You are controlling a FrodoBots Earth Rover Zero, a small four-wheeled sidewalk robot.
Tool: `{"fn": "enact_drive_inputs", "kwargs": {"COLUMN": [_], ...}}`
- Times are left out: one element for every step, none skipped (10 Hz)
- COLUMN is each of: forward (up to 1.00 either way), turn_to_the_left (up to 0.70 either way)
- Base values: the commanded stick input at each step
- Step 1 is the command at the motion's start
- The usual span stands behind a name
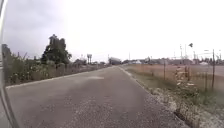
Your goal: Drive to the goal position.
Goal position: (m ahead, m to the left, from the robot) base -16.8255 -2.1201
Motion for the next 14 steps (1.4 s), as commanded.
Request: {"fn": "enact_drive_inputs", "kwargs": {"forward": [0.08,0.08,0.08,0.08,0.08,0.08,0.08,0.08,0.08,0.08,0.08,0.08,0.08,0.08], "turn_to_the_left": [0.00,0.00,0.00,0.00,0.00,0.00,0.00,0.00,0.00,0.00,0.00,0.00,0.00,0.00]}}
